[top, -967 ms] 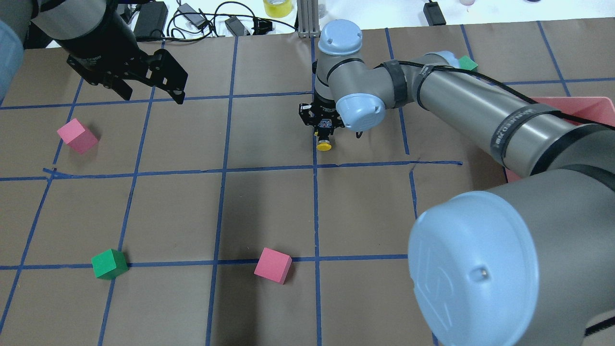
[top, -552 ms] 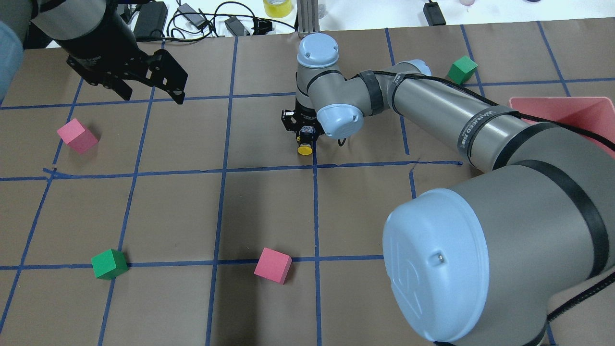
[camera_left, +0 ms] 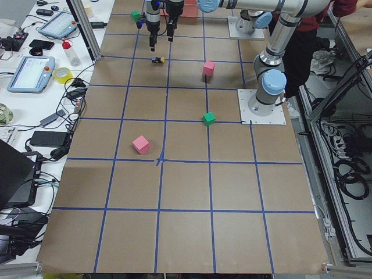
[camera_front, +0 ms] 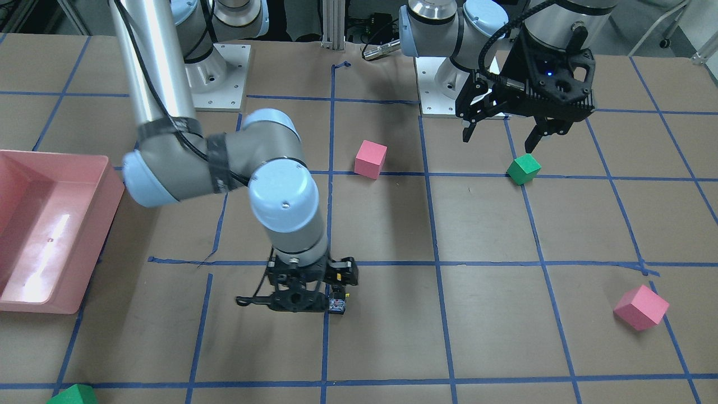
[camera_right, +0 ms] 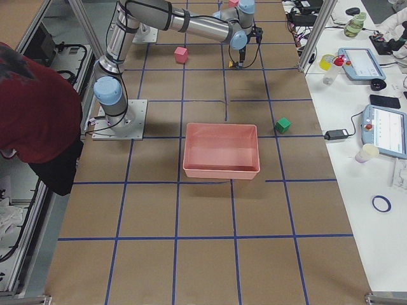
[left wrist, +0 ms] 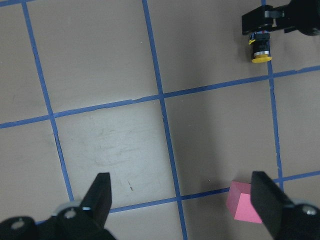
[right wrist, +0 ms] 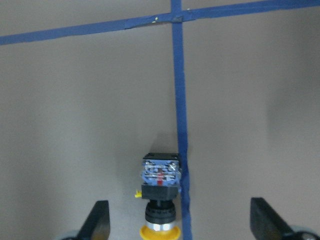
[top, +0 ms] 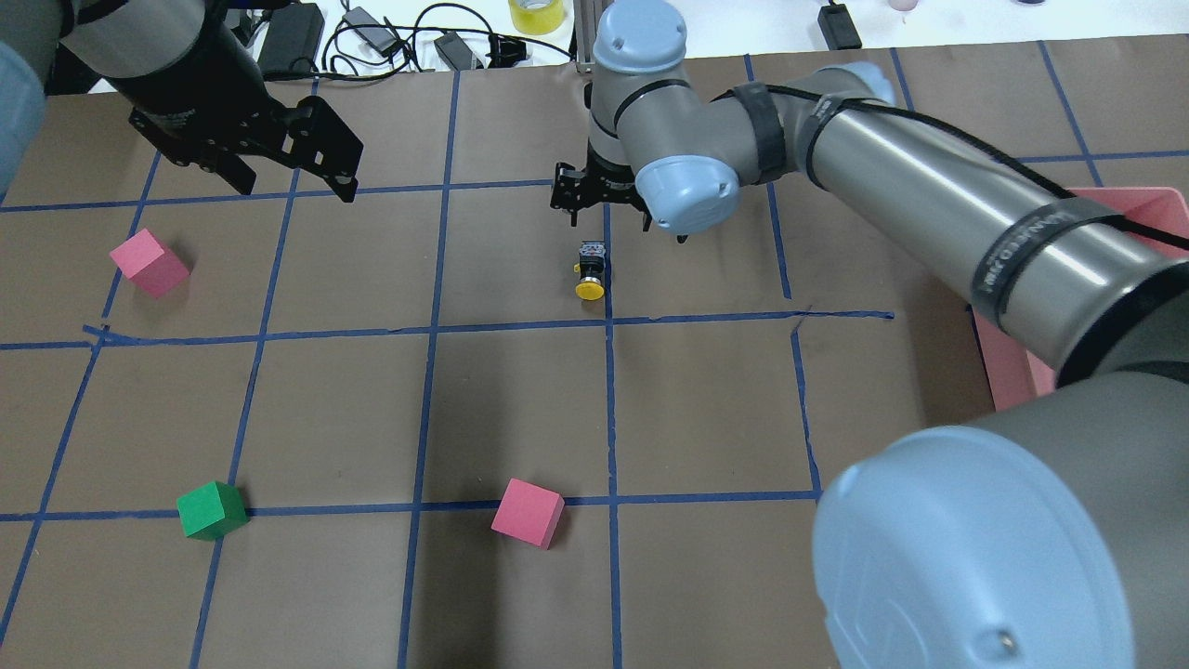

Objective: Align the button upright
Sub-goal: 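Release the button on its side and raise the right gripper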

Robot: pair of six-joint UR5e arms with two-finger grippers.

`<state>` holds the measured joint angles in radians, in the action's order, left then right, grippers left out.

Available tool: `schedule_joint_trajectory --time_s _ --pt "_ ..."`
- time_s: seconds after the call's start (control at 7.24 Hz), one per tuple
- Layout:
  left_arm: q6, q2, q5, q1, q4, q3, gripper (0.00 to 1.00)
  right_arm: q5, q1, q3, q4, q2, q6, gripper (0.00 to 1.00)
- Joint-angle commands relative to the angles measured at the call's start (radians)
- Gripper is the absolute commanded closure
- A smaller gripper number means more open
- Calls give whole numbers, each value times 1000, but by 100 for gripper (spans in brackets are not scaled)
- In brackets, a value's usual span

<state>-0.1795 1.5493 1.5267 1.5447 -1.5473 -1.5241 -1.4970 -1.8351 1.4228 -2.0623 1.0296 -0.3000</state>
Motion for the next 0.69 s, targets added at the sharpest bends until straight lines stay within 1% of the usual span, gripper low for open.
schedule_joint_trajectory --time_s 0.0,0.14,0.28,0.41,0.55 --pt "0 0 0 0 -1 -1 0 -40 161 77 156 174 206 0" --pt "0 0 1 0 -1 -1 0 -31 233 118 225 264 250 0" --pt "0 -1 1 0 -2 -1 0 -49 285 129 346 352 362 0" --pt "0 -2 1 0 -2 -1 0 -58 327 130 432 427 399 0" --pt "-2 -2 1 0 -2 -1 0 -61 342 130 451 470 404 0"
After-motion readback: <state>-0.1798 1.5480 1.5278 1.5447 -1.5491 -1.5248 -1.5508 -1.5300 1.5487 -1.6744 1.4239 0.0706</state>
